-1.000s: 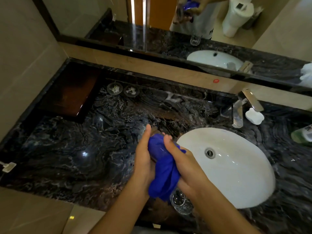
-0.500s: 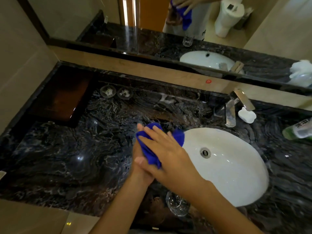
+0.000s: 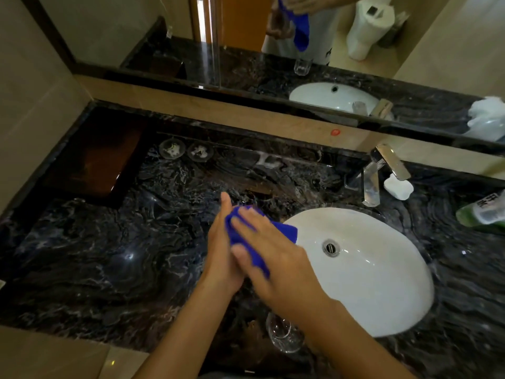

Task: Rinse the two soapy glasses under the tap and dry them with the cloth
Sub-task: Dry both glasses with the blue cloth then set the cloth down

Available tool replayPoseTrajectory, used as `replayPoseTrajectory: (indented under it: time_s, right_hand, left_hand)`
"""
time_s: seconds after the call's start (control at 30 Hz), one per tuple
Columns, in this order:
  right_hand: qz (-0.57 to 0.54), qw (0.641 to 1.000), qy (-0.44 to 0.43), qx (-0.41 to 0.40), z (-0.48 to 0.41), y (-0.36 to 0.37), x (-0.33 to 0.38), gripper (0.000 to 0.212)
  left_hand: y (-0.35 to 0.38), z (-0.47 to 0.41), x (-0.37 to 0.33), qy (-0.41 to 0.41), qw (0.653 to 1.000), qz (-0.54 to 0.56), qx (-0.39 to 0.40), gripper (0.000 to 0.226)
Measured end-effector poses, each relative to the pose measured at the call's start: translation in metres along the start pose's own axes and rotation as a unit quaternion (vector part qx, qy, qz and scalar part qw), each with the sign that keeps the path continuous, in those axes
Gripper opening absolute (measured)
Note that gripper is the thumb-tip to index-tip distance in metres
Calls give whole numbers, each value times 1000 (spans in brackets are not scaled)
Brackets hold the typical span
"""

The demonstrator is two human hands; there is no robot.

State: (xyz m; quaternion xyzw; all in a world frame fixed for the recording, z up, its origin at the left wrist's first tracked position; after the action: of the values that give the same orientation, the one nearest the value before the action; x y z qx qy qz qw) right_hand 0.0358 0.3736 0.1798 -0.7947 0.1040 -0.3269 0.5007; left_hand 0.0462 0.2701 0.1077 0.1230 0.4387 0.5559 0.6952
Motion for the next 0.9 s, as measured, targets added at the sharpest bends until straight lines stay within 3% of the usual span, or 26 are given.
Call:
replayPoseTrajectory:
  time_s: [0.07,0.13,0.17,0.23,0.3,0.33,0.4,0.47,0.53,0.63,0.73,0.8,0.9]
  right_hand:
    - [-154,972,176,0,-13,-7,-20,38]
    - [-253,930,265,5,-15,-3,-31,33]
    - [-232,942,243,7,-15,-5,-26,32]
    - [-93,990,106,13,-12,-6,-4,39]
    - [-6,999,-32,39,-4,6,7,45]
    - [-11,998,-37,45,-6,9,4,45]
    - [-102,992,65,21,-15,3,-9,39]
    - [-258,939,229,1,-19,0,-25,25]
    - [-327,897,299,5,-18,5,-28,24]
    - [-280,928,245,-5,-16,6,-23,32]
    - [-92,988,123,2,-16,13,-18,38]
    - [-8,998,62,20,-12,23,-12,43]
    - [-11,998,67,17,-6,32,-10,44]
  left_hand:
    - [5,3,-3,28,1000,5,-1,90]
    - [4,1,-5,42,999,9,-7,74]
    - [3,0,-8,45,999,16,-12,71]
    - [-2,-5,-8,10,999,34,-10,71]
    - [-3,-4,-7,-24,998,54,2,68]
    - [-4,-4,-5,-29,998,54,1,68]
    - [-3,-4,-3,-19,999,49,-10,76]
    - [3,3,-4,-6,999,45,-19,84]
    - [7,7,-4,0,998,53,-12,83]
    - [3,-1,-2,-10,996,85,1,84]
    - [-2,-5,9,-12,998,64,-22,84]
    - [-5,0,17,-24,997,63,-25,64]
    - [-8,0,28,-25,993,116,-3,63]
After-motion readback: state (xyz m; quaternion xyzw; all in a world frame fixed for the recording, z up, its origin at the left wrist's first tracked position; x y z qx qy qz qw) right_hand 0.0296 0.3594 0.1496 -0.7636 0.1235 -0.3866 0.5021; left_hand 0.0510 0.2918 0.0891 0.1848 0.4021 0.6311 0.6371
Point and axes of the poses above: each hand's wrist, its own z-axis away from the middle knuckle, its own y-axis out of the palm, x = y × z, the point moved 5 cm from there along -z, towards the middle knuckle, and after that the axes turned 15 degrees about z, right-handed, at the moved point
